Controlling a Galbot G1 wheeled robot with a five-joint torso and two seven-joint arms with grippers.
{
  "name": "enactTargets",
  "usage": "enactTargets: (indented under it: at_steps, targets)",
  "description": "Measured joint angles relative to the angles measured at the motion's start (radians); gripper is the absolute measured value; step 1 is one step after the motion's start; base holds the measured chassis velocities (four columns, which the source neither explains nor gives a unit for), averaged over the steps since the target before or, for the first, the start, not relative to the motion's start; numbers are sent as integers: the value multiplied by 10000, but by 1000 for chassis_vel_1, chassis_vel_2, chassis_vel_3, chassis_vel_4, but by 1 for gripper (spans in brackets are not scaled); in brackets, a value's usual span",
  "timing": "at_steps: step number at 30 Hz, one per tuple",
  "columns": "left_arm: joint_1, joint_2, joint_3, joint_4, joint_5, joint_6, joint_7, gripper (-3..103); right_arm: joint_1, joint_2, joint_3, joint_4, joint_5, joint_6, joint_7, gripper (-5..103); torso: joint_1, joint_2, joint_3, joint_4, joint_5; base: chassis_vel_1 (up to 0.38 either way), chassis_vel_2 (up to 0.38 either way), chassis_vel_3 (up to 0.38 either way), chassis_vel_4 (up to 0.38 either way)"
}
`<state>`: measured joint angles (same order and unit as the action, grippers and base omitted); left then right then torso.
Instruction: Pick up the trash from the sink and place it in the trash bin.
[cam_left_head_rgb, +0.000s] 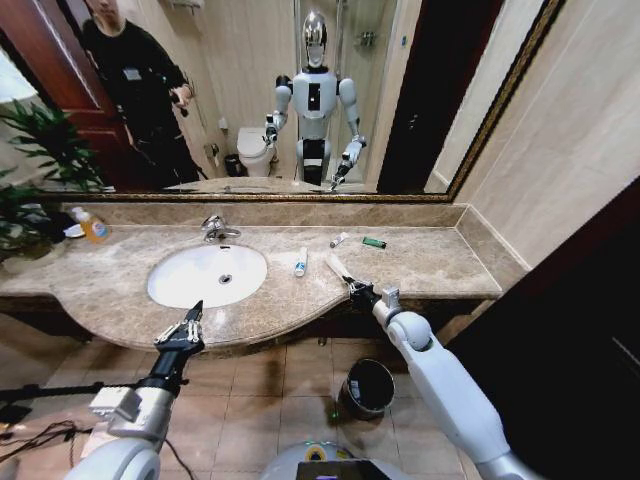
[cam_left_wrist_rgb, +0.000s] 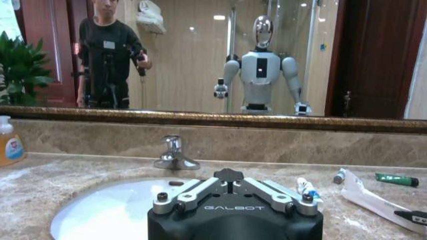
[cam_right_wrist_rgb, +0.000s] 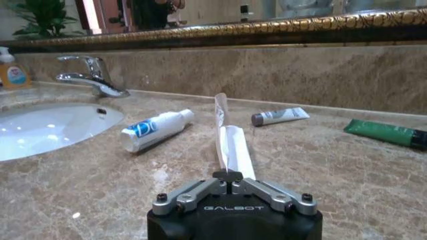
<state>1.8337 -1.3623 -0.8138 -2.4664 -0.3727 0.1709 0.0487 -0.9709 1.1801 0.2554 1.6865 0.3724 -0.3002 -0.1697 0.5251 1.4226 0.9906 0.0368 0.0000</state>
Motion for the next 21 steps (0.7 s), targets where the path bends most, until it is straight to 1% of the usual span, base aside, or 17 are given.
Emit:
enactTargets:
  at_steps: [7, 12, 15, 16, 20, 21]
  targets:
    - [0, 0, 0, 0, 0, 0, 0, 0, -306, -22, 212, 463, 68, 20, 90, 0, 0, 0, 0, 0, 1, 0, 0, 0, 0]
    - [0, 0, 0, 0, 0, 0, 0, 0, -834, -86, 625, 1179, 233, 80, 171, 0, 0, 0, 0, 1, 0, 0, 0, 0, 0]
    - [0, 0, 0, 0, 1, 0, 0, 0, -1562, -224, 1146, 2001, 452, 89, 222, 0, 0, 0, -1, 0, 0, 0, 0, 0, 0]
    - [0, 0, 0, 0, 1, 0, 0, 0, -1562, -224, 1146, 2001, 452, 89, 222, 0, 0, 0, -1, 0, 0, 0, 0, 0, 0]
    - [0, 0, 0, 0, 0, 0, 0, 0, -2914, -488, 1703, 3048, 508, 282, 262, 0, -1, 1, -1, -2, 0, 0, 0, 0, 0]
    - [0, 0, 0, 0, 0, 0, 0, 0, -2914, -488, 1703, 3048, 508, 282, 262, 0, -1, 1, -1, -2, 0, 0, 0, 0, 0]
